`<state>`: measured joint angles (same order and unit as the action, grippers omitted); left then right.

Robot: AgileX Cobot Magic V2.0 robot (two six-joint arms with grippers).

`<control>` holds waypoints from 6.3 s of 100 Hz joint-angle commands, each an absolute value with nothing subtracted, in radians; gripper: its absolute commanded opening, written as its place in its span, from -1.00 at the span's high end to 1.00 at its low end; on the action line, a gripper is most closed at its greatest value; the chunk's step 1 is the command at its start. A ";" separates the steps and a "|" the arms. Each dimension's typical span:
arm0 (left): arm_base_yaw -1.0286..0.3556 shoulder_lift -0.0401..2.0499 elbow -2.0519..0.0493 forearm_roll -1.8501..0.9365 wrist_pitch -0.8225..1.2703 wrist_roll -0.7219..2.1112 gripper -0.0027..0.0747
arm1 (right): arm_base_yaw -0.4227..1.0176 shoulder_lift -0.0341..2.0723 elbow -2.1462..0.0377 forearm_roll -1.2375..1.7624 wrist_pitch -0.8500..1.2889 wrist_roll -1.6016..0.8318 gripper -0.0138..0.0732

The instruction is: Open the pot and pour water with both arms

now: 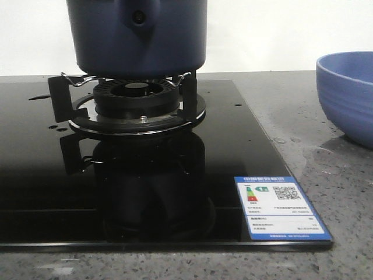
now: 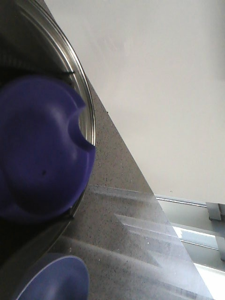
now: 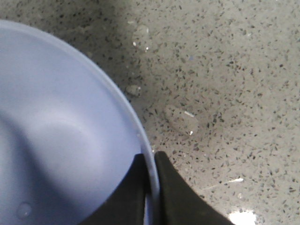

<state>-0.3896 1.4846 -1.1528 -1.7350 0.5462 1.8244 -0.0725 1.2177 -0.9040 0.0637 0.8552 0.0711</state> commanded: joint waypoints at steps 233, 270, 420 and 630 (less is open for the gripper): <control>-0.277 0.435 -0.448 -1.790 0.252 1.745 0.98 | 0.026 0.203 -0.604 0.088 0.594 -0.059 0.83; -0.277 0.189 -0.295 -1.790 0.250 1.745 0.98 | 0.026 0.030 -0.509 0.086 0.594 -0.059 0.83; -0.179 0.138 -0.032 -0.078 -0.016 0.149 0.98 | 0.026 0.030 -0.509 0.086 0.597 -0.059 0.83; 0.019 -0.031 0.032 -0.098 0.281 0.098 0.98 | -0.075 -0.028 0.033 -0.131 0.324 0.081 0.83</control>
<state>0.0164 -0.0048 0.0048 -0.0865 0.3287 0.1074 -0.0681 -0.0103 0.0075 -0.1214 0.3305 0.0779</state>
